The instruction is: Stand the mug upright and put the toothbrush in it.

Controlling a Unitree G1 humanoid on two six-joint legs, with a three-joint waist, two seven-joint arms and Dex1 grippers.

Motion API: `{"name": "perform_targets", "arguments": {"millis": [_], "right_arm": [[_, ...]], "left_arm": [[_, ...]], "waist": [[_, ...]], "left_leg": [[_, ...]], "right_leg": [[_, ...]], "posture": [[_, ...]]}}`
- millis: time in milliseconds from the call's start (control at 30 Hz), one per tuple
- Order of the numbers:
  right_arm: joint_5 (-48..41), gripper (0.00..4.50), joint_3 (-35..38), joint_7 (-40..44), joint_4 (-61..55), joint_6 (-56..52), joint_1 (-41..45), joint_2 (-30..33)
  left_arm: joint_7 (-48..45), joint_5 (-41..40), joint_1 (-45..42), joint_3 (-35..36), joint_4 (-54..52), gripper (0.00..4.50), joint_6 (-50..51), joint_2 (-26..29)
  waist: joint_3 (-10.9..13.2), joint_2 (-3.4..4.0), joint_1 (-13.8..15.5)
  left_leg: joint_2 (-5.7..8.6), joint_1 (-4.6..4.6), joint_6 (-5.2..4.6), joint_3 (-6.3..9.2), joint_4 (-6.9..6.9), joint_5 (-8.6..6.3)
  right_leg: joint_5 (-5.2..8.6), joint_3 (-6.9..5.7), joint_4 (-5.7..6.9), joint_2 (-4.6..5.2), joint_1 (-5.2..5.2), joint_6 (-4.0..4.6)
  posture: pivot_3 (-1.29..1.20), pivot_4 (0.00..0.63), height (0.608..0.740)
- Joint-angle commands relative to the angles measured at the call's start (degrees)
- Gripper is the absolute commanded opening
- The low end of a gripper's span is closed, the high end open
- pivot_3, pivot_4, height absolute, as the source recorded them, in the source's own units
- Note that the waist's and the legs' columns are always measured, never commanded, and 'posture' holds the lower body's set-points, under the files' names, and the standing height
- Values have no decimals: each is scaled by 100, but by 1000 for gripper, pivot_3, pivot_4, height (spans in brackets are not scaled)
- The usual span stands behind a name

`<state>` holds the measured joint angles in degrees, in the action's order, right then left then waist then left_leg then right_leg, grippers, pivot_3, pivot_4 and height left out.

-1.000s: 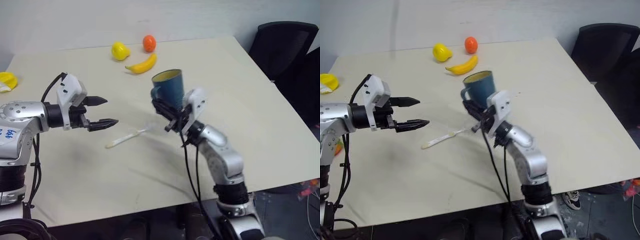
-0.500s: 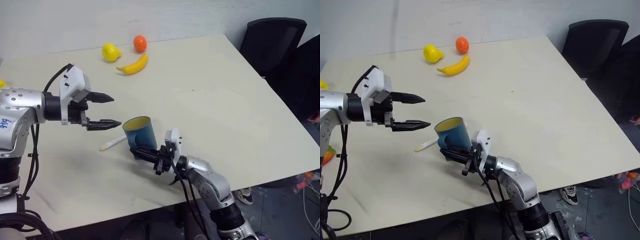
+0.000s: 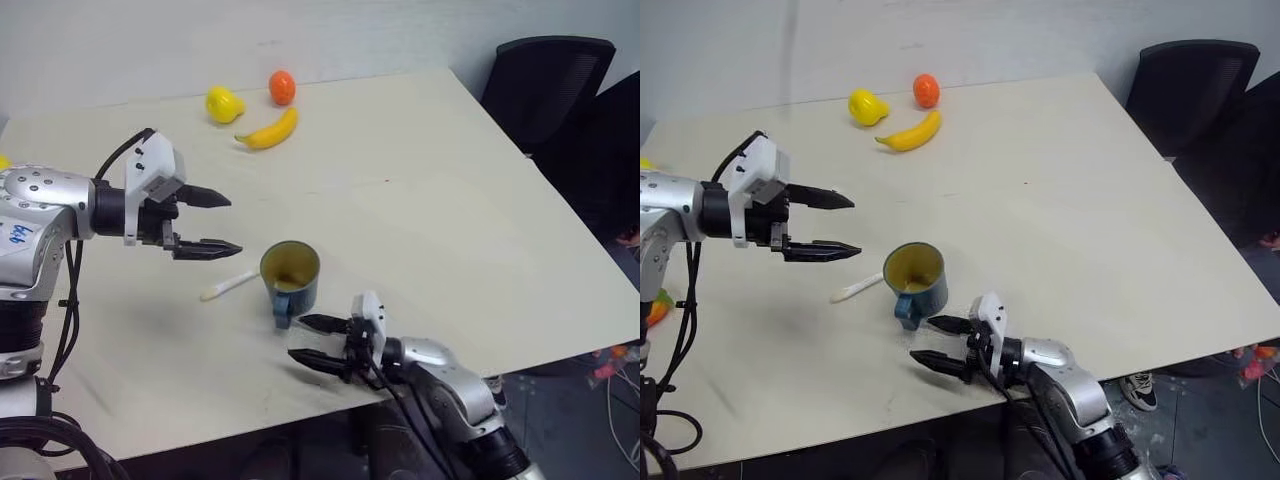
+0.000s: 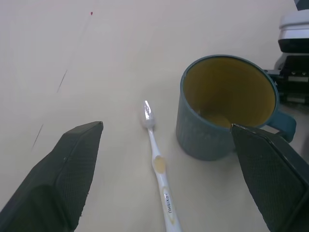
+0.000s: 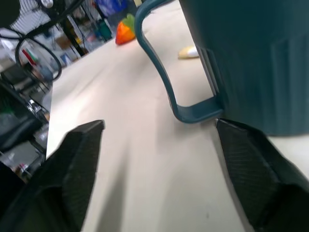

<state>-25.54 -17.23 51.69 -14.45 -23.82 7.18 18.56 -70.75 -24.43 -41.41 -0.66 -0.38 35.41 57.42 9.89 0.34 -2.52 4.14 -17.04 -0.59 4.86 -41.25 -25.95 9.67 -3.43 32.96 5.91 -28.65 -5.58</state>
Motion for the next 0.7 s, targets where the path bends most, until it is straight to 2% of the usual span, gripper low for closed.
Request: {"name": "perform_targets", "arguments": {"millis": [33, 167, 233, 333, 500, 600, 700], "right_arm": [[-1, 3825, 251, -14, -805, -293, -179, 598], [-126, 3825, 764, 14, -1605, -617, -396, 1527], [-554, 3825, 1540, 160, -2249, -982, -563, 2205], [-1616, 3825, 3069, 458, -3089, -1624, -713, 3262], [-3565, 3825, 4702, 8, -3341, -2421, -212, 4194], [-4299, 3825, 5143, -452, -3257, -2637, 54, 4528], [-4537, 3825, 5364, -760, -3315, -2723, 48, 4703]], "left_arm": [[-307, 141, -130, -5, 188, 4500, -387, 98], [-864, 662, -60, -382, 673, 4500, -1270, 259], [-1022, 1080, -95, -735, 1050, 4500, -1819, 160], [-765, 1611, -440, -1200, 1693, 4500, -2222, -474], [-609, 2210, -880, -1649, 2673, 4500, -3053, -1389], [-346, 2528, -1232, -1802, 3486, 4500, -3501, -1931], [39, 2898, -1617, -1899, 4397, 4500, -3947, -2302]], "waist": [[0, 0, 72], [-1, -2, 121], [0, 0, 169], [2, 3, 338], [2, -13, 430], [2, -14, 451], [2, -16, 470]], "left_leg": [[0, 0, -4, 0, -2, -2], [3, -3, -13, -21, -6, -7], [3, -5, -17, -47, -8, -9], [6, -5, -36, -68, -19, -17], [-12, -2, -50, -63, -35, -19], [-14, 1, -65, -67, -38, -23], [-11, 0, -73, -70, -44, -26]], "right_leg": [[0, -1, 0, 0, 1, 0], [-3, 2, -5, 5, 4, -6], [-4, -2, -7, 6, 5, -7], [-10, -4, -13, 15, 15, -18], [-58, -15, -86, -9, 69, -33], [-72, -15, -113, -10, 87, -39], [-76, -15, -119, -8, 90, -45]], "posture": [[0, 150, 740], [0, 150, 740], [0, 150, 740], [0, 150, 740], [0, 150, 740], [0, 150, 740], [0, 150, 740]]}}
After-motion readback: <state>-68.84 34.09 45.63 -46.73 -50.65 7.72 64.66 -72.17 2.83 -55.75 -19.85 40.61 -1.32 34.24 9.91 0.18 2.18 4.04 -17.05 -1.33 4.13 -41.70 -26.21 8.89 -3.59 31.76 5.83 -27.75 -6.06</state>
